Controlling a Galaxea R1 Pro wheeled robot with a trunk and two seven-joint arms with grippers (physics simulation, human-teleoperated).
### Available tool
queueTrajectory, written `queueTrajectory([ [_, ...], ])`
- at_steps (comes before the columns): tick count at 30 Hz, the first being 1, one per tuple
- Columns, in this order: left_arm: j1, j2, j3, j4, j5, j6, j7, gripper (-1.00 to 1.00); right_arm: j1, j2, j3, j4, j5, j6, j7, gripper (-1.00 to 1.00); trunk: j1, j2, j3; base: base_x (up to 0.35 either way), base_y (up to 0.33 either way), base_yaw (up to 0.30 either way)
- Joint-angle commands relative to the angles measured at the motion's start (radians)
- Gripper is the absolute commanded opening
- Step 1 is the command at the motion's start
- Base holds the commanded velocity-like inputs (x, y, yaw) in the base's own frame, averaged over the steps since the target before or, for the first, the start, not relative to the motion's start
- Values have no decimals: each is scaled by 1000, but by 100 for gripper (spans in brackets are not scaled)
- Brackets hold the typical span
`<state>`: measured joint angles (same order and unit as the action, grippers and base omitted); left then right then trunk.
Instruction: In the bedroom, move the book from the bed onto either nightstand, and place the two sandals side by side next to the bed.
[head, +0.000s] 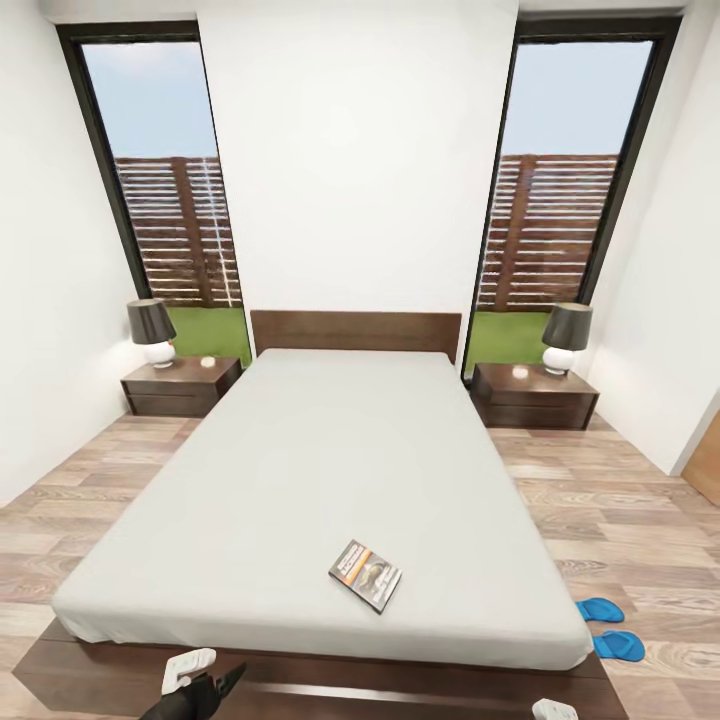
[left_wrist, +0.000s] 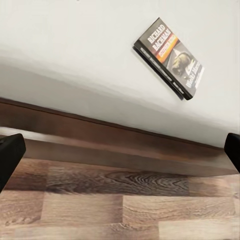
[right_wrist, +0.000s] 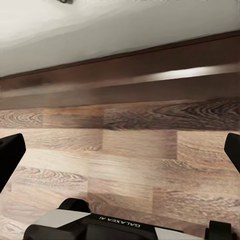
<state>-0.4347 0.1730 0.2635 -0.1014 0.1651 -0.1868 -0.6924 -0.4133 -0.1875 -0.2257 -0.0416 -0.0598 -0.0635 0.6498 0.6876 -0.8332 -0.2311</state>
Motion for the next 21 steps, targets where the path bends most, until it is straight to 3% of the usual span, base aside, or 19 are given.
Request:
queueTrajectory([
  [1,-1,0,-3,2,8,-2,-4,100,-1,0,2,2,-6,-2,4,100,-4,6,2,0,0,0],
  [21,-1,0,-3,2,8,-2,-4,100,-1,-1,2,2,-6,-2,4,100,-80,146,65,0,0,0],
])
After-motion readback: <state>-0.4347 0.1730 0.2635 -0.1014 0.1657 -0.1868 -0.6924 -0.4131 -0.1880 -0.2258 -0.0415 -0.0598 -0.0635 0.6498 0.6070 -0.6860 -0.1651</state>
